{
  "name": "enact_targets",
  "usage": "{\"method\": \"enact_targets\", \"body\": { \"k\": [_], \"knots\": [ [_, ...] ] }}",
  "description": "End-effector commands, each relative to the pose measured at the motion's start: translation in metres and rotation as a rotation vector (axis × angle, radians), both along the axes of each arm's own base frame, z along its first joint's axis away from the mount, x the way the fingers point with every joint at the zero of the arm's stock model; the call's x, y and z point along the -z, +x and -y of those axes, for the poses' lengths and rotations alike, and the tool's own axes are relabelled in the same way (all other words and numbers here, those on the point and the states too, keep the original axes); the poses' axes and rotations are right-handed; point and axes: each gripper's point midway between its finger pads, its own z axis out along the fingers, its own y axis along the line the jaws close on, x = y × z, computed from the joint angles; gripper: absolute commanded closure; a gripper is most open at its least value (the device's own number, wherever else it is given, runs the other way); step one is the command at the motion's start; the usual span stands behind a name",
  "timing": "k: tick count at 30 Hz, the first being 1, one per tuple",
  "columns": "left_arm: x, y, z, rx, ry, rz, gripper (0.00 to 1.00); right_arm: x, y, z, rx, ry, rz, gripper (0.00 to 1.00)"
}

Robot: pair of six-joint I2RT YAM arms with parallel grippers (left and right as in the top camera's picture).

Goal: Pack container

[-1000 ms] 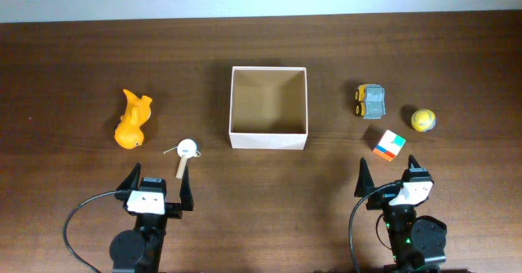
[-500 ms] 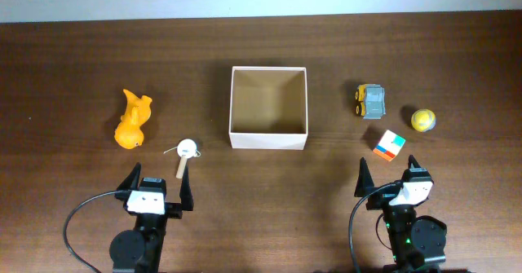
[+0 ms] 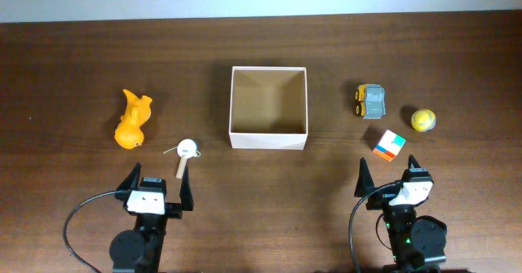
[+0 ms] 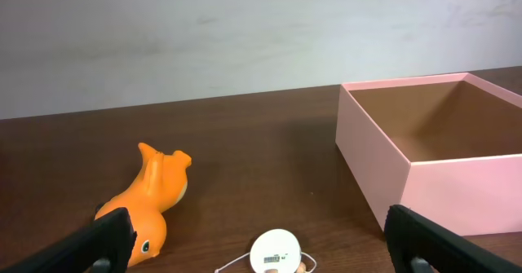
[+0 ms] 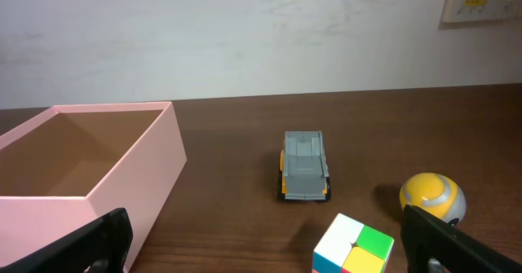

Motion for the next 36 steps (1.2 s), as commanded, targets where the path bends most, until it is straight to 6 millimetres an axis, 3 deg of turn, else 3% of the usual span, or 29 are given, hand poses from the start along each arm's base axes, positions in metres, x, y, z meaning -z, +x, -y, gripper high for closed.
{"method": "enact_targets", "body": {
  "k": [1, 17, 23, 29, 36],
  "knots": [
    [0.002, 0.0, 0.001, 0.008, 0.015, 0.003, 0.01, 0.002, 0.0, 0.0, -0.002, -0.003, -0.001, 0.01],
    [0.002, 0.0, 0.001, 0.008, 0.015, 0.003, 0.01, 0.0, 0.0, 0.001, 0.0, 0.001, 0.008, 0.01],
    [0.002, 0.0, 0.001, 0.008, 0.015, 0.003, 0.01, -0.017, -0.002, -0.017, -0.093, 0.211, 0.051, 0.01],
    [0.002, 0.0, 0.001, 0.008, 0.015, 0.003, 0.01, -0.04, -0.006, -0.023, -0.133, 0.211, 0.089, 0.01],
    [0.002, 0.0, 0.001, 0.008, 0.015, 0.003, 0.01, -0.042, -0.01, -0.022, -0.129, 0.169, 0.053, 0.01]
  ]
}}
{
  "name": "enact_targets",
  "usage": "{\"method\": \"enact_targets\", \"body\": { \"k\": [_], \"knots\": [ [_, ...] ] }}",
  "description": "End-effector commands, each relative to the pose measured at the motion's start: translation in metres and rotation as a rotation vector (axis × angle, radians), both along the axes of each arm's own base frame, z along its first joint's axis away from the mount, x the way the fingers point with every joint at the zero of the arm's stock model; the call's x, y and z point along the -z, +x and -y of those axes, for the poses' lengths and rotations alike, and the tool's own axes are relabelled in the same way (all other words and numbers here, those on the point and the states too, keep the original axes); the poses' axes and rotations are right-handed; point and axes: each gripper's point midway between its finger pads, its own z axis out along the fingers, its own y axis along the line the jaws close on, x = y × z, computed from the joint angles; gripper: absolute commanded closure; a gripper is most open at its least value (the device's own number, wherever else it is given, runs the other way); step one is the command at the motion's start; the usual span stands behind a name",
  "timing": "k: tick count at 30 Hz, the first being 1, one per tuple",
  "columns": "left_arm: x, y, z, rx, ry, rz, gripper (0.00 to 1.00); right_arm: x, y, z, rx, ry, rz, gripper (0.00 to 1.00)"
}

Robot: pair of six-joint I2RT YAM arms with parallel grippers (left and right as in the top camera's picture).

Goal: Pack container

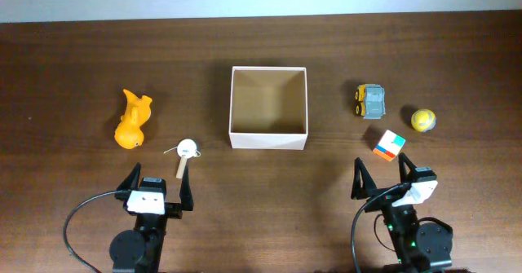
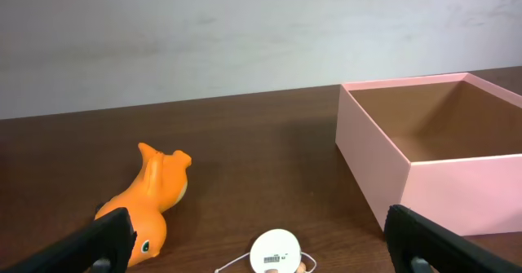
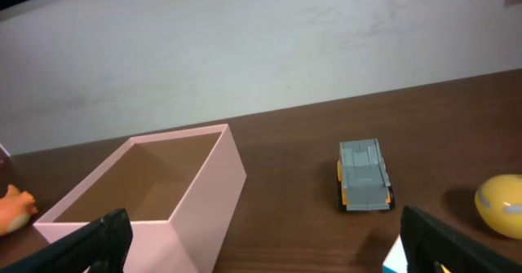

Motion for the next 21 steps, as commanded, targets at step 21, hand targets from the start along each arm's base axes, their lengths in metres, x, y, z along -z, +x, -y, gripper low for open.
{"method": "enact_targets", "body": {
  "k": [21],
  "knots": [
    [0.002, 0.0, 0.001, 0.008, 0.015, 0.003, 0.01, -0.141, 0.048, -0.014, -0.096, -0.137, -0.547, 0.01]
  ]
}}
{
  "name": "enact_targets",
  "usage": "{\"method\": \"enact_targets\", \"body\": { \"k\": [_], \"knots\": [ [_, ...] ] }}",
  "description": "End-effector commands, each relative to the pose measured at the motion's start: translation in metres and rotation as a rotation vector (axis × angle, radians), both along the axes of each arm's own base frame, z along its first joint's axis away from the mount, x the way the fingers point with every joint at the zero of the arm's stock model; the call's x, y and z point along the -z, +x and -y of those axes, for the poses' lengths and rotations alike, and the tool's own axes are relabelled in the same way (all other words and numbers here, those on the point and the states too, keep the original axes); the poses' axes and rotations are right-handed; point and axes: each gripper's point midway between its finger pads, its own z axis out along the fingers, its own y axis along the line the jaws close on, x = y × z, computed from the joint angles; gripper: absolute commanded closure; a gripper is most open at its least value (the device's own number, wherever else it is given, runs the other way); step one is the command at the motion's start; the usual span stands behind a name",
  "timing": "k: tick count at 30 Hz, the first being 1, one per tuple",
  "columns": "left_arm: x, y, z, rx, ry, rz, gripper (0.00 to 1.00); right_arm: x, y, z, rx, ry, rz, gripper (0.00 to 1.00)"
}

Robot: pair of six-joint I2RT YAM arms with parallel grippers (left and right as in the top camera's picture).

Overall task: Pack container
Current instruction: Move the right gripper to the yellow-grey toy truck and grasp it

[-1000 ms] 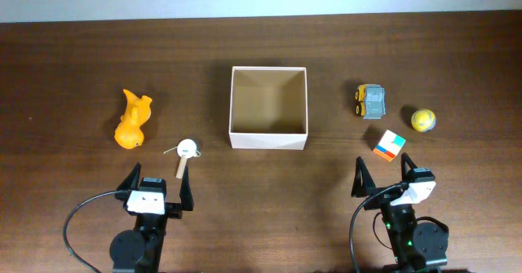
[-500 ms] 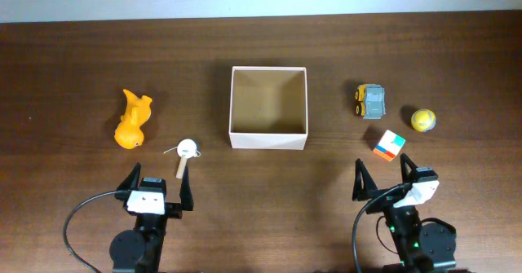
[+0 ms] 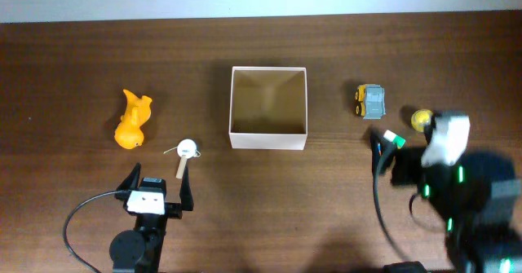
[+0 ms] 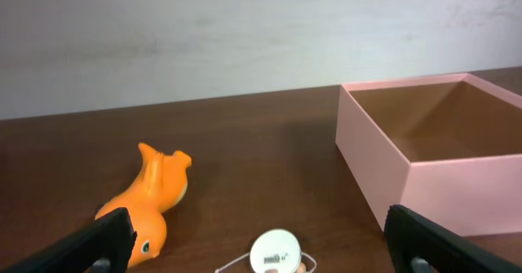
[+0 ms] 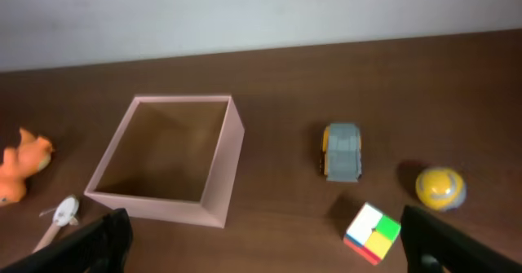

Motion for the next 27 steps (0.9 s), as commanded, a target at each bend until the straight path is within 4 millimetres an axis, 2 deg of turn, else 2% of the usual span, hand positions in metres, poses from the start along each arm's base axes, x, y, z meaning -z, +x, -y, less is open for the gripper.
{"method": "enact_targets", "body": {
  "k": [1, 3, 6, 10, 13, 18, 25, 27],
  "knots": [
    [0.002, 0.0, 0.001, 0.008, 0.015, 0.002, 0.01, -0.015, 0.038, -0.008, -0.033, 0.002, -0.099, 0.01],
    [0.002, 0.0, 0.001, 0.008, 0.015, 0.002, 0.01, -0.018, 0.063, -0.011, -0.037, 0.005, -0.131, 0.01],
    [0.002, 0.0, 0.001, 0.008, 0.015, 0.002, 0.01, -0.007, 0.098, -0.016, -0.057, 0.001, -0.187, 0.01],
    [0.002, 0.0, 0.001, 0.008, 0.015, 0.002, 0.01, 0.033, 0.143, -0.017, -0.138, -0.129, -0.241, 0.01],
    [0.002, 0.0, 0.001, 0.008, 0.015, 0.002, 0.01, 0.066, 0.164, 0.003, -0.021, -0.18, -0.317, 0.01],
    [0.002, 0.0, 0.001, 0.008, 0.015, 0.003, 0.01, 0.105, 0.178, 0.034, 0.159, -0.263, -0.412, 0.01],
    [0.002, 0.0, 0.001, 0.008, 0.015, 0.002, 0.01, 0.141, 0.186, 0.046, 0.191, -0.291, -0.492, 0.02],
    [0.002, 0.0, 0.001, 0.008, 0.015, 0.002, 0.01, 0.153, 0.187, 0.055, 0.225, -0.273, -0.521, 0.02]
  ]
}}
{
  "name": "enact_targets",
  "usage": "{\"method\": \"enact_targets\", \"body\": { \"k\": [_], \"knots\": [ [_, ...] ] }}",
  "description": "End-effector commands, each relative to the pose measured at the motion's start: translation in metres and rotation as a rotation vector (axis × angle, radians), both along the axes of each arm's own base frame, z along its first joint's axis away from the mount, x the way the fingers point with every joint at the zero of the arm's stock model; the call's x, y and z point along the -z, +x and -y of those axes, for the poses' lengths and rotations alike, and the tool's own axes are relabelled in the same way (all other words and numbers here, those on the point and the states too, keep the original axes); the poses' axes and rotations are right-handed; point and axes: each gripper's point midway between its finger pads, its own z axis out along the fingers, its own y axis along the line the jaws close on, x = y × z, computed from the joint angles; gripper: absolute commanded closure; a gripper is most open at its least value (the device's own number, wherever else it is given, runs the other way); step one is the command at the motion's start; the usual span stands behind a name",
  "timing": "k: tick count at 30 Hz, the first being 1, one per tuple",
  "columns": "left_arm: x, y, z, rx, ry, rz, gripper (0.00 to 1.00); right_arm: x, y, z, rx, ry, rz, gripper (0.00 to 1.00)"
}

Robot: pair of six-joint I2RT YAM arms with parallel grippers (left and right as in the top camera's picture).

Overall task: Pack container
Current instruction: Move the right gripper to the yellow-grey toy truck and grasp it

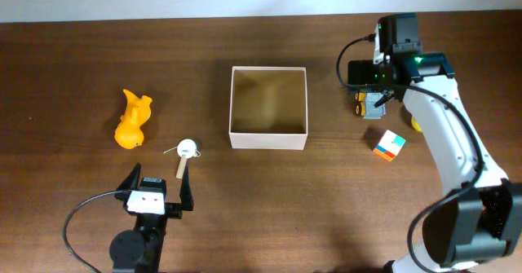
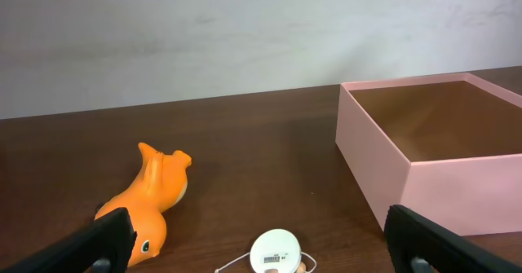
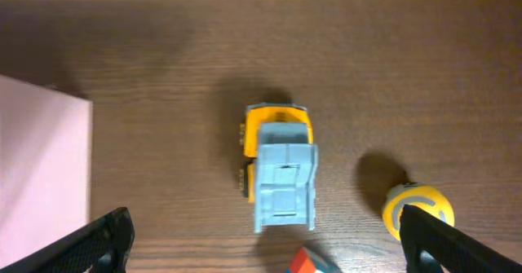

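An open white box stands mid-table; in the wrist views it looks pink. My right gripper hangs open above a grey and yellow toy truck, its fingertips wide apart and holding nothing. The truck is partly hidden under it from overhead. A colour cube and a yellow ball lie near the truck. Left of the box lie an orange toy animal and a white disc on a stick. My left gripper rests open at the front.
The table's front edge runs just behind my left gripper's base. My right arm stretches from the front right corner up over the ball's side. A pale wall bounds the far side of the table.
My right gripper has moved from above the cube and ball area to over the truck and now looks straight down at it. The left gripper and all the objects are where they were.
Both grippers rested open at the front of the table. The right one then turned slightly towards the box, later was raised high over the right side of the table, and now hangs open directly above the truck. No object has moved.
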Motion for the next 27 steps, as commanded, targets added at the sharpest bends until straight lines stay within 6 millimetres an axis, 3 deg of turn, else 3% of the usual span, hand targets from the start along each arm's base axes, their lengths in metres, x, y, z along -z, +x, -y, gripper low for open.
{"method": "enact_targets", "body": {
  "k": [1, 7, 11, 17, 27],
  "knots": [
    [0.002, 0.0, 0.001, 0.008, 0.015, 0.003, 0.01, 0.015, 0.007, 0.024, 0.087, -0.015, -0.023, 0.02],
    [0.002, 0.0, 0.001, 0.008, 0.015, 0.003, 0.01, 0.053, 0.008, 0.034, 0.092, 0.101, -0.112, 0.02],
    [0.002, 0.0, 0.001, 0.008, 0.015, 0.003, 0.01, 0.077, 0.007, 0.025, -0.016, 0.123, -0.173, 0.02],
    [0.002, 0.0, 0.001, 0.008, 0.015, 0.003, 0.01, 0.095, 0.008, 0.009, -0.105, 0.124, -0.213, 0.02],
    [0.002, 0.0, 0.001, 0.008, 0.015, 0.003, 0.01, 0.134, 0.011, 0.009, -0.094, 0.132, -0.27, 0.03]
  ]
}}
